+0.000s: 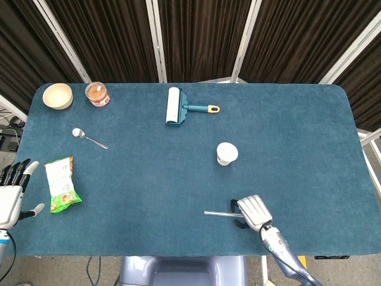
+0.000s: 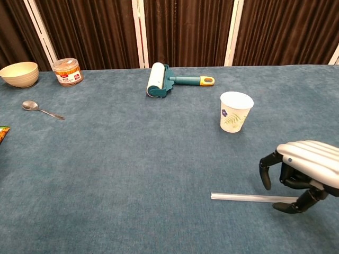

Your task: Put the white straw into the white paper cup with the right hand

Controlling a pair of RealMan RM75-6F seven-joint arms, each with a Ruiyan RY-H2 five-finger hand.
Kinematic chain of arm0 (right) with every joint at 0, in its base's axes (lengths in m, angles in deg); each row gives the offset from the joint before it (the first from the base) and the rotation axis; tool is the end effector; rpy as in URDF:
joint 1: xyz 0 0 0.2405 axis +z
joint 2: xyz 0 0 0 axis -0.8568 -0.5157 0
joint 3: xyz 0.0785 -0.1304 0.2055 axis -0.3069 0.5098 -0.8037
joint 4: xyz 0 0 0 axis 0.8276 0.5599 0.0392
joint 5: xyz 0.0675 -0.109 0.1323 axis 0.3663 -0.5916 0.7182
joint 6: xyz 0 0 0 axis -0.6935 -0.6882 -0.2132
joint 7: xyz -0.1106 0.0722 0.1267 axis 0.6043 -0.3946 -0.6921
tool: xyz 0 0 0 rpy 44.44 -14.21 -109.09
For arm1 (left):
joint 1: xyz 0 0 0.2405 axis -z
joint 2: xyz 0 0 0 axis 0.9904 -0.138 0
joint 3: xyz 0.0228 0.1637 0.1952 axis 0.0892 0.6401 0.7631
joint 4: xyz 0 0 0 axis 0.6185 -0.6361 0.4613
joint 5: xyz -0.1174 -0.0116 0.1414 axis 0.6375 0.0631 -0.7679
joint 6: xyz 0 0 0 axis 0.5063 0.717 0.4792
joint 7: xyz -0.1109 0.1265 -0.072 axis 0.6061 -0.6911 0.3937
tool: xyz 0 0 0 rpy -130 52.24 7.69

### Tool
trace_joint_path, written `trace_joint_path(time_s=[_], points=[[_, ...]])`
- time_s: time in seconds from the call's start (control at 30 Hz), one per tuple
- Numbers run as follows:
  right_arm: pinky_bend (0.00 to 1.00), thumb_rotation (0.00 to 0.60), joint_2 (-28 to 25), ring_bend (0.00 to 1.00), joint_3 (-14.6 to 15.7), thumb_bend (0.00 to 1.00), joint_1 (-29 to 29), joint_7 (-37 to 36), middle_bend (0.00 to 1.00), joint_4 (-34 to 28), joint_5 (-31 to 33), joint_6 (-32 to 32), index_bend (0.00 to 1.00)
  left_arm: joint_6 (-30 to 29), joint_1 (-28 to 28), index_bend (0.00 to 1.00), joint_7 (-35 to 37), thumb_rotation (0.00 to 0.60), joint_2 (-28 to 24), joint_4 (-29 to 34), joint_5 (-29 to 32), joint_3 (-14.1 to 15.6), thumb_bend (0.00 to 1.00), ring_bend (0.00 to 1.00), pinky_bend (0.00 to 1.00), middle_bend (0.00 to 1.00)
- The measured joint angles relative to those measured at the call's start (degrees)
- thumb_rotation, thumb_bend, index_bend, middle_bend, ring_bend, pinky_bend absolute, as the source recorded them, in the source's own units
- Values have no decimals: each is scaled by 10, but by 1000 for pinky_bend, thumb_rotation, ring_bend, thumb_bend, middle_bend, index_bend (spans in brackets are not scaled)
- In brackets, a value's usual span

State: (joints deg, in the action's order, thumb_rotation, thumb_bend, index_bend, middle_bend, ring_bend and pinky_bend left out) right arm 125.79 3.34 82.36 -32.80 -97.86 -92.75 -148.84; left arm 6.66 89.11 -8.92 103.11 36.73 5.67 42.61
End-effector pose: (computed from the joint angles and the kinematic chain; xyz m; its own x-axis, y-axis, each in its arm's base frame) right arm -0.2038 -0.2616 -0.0269 0.4312 -0.3651 0.8251 -0.8854 -0.3469 0.3092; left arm -0.2994 0.2271 0.1760 0.4740 0.0730 0.8775 0.8776 0.0425 -0.4776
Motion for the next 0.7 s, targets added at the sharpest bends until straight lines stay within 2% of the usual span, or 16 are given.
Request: trace_joint_path(time_s=[0.27, 0.7], points=[[851, 600, 25, 927, -10, 312, 9, 9, 1000, 10, 10, 6, 538, 0, 0, 0, 1, 600, 0, -1, -1, 0, 167, 0, 0, 0], [847, 600, 37, 927, -13, 317, 20, 33, 1000, 6, 45, 24, 538, 1, 0, 0, 3, 600, -1, -1, -1, 1, 166, 0, 0, 0]])
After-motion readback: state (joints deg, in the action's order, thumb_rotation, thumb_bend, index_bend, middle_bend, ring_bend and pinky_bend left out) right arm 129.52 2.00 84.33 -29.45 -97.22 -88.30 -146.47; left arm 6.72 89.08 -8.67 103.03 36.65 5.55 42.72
